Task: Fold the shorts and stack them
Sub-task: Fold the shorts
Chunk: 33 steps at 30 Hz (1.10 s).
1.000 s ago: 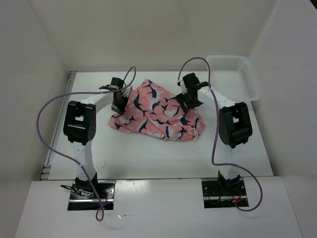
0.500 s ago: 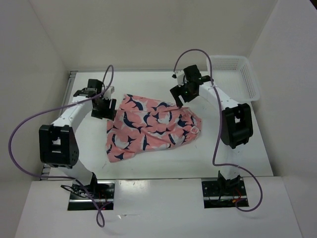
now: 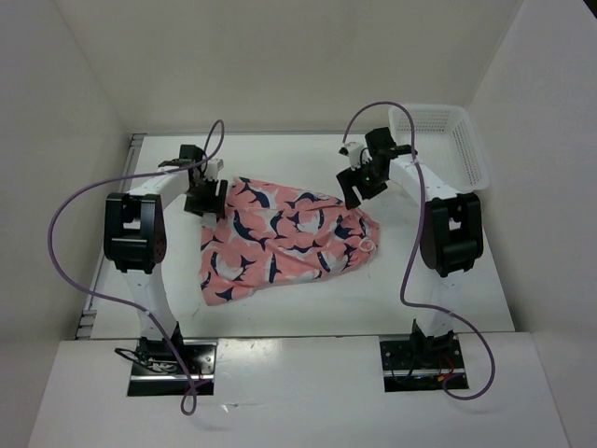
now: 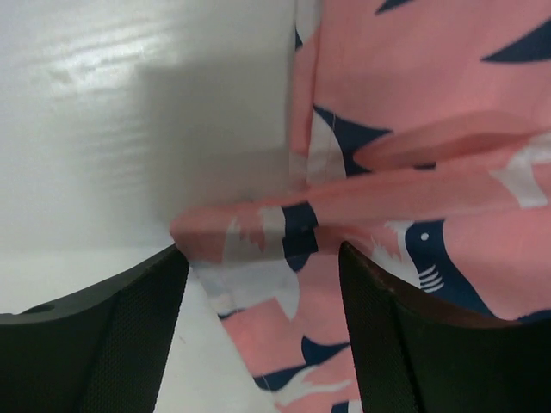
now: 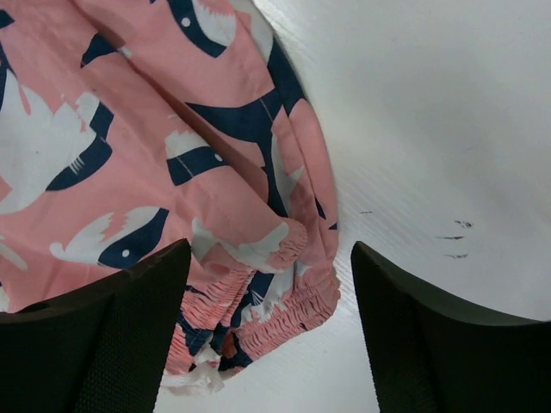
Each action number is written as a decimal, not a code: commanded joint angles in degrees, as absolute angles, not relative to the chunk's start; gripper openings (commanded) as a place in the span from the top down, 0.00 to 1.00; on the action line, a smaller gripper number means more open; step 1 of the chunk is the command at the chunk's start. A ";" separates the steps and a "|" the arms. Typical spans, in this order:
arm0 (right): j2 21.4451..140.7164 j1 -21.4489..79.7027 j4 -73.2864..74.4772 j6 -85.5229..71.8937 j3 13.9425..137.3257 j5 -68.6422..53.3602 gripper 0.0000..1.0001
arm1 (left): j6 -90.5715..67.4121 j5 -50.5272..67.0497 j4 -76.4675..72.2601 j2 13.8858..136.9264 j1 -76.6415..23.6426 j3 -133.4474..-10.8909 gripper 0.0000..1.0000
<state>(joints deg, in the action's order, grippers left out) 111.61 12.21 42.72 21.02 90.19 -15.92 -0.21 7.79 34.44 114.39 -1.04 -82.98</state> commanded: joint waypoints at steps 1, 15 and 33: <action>111.61 11.87 44.38 23.38 89.65 -18.98 0.23 | 0.00 7.74 30.94 117.58 -1.05 -85.95 0.24; 118.21 11.87 44.38 24.08 90.34 -20.39 0.42 | 0.00 6.94 29.79 119.44 -1.05 -83.67 0.86; 95.38 12.92 53.00 32.60 86.58 -16.00 1.00 | 0.00 -1.85 35.50 96.00 -7.29 -88.75 1.00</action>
<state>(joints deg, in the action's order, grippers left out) 103.79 12.88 48.60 29.17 88.92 -17.72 -0.25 1.32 33.39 102.37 -5.32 -85.03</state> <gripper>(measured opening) 0.029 0.009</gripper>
